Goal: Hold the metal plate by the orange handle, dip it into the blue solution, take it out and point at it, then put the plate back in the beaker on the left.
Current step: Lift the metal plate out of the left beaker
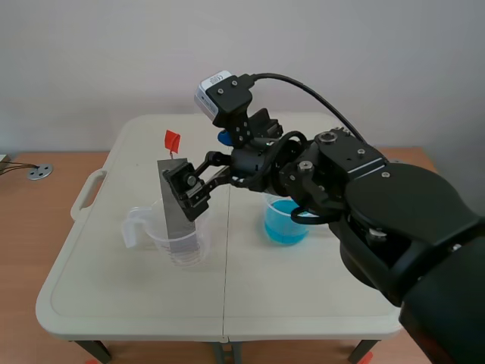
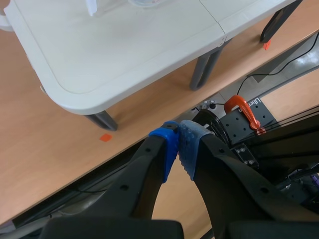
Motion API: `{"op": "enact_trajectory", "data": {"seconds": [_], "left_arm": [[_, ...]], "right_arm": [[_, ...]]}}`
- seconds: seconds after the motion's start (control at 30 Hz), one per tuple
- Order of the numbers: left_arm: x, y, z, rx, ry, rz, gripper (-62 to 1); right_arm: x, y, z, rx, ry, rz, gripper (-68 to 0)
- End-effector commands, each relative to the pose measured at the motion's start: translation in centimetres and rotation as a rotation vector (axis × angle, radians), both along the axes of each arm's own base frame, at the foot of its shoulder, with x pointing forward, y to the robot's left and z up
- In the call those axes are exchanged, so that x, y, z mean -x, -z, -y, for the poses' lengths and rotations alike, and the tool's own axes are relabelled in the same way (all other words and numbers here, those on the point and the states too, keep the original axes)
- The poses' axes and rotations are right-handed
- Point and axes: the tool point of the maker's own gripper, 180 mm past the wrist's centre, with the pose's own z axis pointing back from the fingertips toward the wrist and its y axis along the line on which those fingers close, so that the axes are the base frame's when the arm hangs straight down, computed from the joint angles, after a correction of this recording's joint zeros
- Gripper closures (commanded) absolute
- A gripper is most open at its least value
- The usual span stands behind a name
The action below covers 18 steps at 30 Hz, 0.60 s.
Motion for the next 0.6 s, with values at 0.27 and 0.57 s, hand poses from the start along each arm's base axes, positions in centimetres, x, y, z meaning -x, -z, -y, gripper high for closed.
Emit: {"op": "enact_trajectory", "data": {"seconds": [0.27, 0.57], "left_arm": [[-0.6, -0.7, 0.4, 0.020, 0.003, 0.029, -1.5], [-0.6, -0.7, 0.4, 0.020, 0.003, 0.029, -1.5]], "right_arm": [[-2.0, -2.5, -2.3, -0.041, -0.015, 0.059, -66.3], [-2.2, -2.2, -3.9, -0.047, -0.041, 0.080, -66.2]]}}
